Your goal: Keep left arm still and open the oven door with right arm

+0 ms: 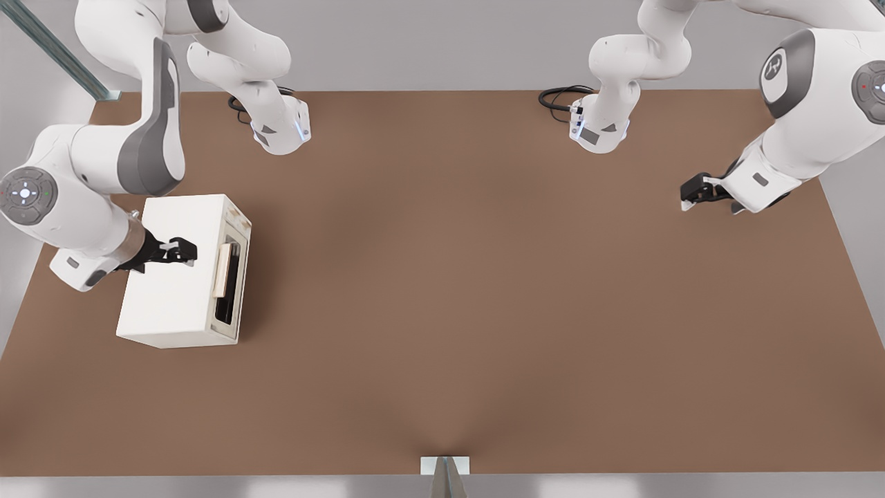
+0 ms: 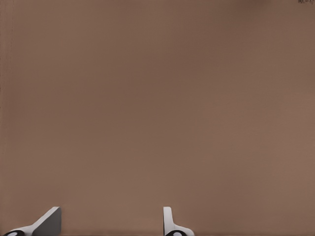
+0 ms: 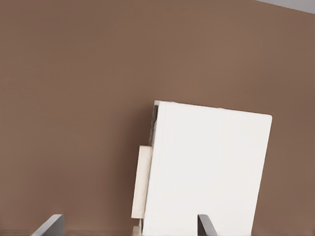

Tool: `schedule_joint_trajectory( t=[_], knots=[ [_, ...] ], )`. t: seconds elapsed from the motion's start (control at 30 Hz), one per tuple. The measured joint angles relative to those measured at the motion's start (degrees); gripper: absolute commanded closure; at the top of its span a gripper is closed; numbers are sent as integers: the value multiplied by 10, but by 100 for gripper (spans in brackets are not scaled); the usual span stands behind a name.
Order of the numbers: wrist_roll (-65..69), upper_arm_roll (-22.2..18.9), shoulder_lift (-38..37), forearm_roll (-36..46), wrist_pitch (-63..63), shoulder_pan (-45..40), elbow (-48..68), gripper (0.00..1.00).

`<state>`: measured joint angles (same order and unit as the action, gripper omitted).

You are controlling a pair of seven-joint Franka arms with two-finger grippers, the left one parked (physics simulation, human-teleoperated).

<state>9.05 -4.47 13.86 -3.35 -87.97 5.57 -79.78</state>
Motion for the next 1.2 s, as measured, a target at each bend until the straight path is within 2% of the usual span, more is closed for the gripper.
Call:
schedule_joint_trajectory(
  t=[0.07,0.1,0.13,0.2,0.3,0.4,0.53,0.63,0.7,1.2],
  knots=[
    [3,0,1,-3,6,0,-1,0],
    [4,1,13,-5,9,2,-3,21],
    [0,1,33,-8,13,18,-1,78],
    [-16,-1,96,-56,21,99,6,79],
    [-60,-13,200,-143,21,188,78,79],
    [-107,-13,223,-221,32,217,53,79],
    [-167,-17,205,-257,37,200,36,79],
    [-214,10,154,-273,46,189,-81,79],
    [-247,15,142,-278,55,183,-112,79],
    [-445,2,139,-346,47,167,-183,79]
  ],
)
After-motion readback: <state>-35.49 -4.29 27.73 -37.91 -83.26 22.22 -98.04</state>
